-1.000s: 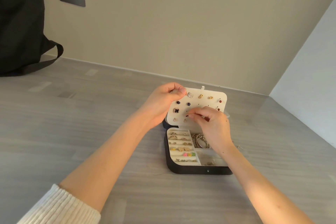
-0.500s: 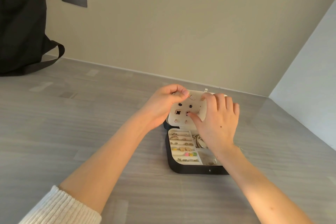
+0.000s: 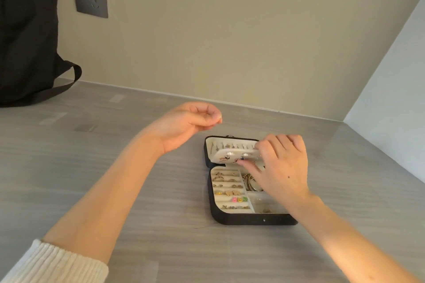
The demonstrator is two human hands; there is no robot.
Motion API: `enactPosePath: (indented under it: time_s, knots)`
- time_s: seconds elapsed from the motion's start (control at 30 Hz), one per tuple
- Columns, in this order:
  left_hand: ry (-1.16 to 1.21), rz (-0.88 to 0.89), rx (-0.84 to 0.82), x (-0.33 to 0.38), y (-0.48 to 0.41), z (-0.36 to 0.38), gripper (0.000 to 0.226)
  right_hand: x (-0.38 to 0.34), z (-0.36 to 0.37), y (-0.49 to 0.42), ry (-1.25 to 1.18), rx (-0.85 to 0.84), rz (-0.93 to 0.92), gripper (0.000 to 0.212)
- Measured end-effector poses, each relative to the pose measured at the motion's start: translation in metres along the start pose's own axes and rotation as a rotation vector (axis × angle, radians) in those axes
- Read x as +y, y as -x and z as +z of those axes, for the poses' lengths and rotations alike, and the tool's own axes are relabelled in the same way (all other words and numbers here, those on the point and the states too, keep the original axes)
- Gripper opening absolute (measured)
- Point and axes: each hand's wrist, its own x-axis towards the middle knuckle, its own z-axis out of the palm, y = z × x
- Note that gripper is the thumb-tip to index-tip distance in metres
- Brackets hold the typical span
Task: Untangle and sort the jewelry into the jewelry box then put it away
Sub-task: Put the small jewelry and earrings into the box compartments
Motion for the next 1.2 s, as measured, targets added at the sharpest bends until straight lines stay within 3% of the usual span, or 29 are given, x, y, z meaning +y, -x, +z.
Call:
enactPosePath:
  time_s: [0.07,0.2,0.47,0.8,1.2]
  knots:
    - [-0.230,-0.059,0.007,-0.004,-0.004,-0.008,0.011,0.000,-0.001,0.007,0.018,0.067,-0.072,0.041]
    - [-0.557,-0.212,-0.185,-0.012,-0.019,-0.008,0.008,0.000,-0.001,0.011,0.030,0.129,-0.118,0.043]
    - [-0.737,-0.312,-0.517,-0.010,-0.062,0.009,0.008,0.001,0.000,0.013,-0.014,0.157,-0.133,0.039]
    - [-0.730,-0.353,-0.775,-0.022,-0.083,0.019,0.014,0.001,0.001,0.013,-0.048,0.151,-0.085,0.040]
    - [-0.543,-0.347,-0.820,-0.036,-0.083,0.012,0.018,0.001,0.000,0.012,-0.040,0.131,-0.054,0.040]
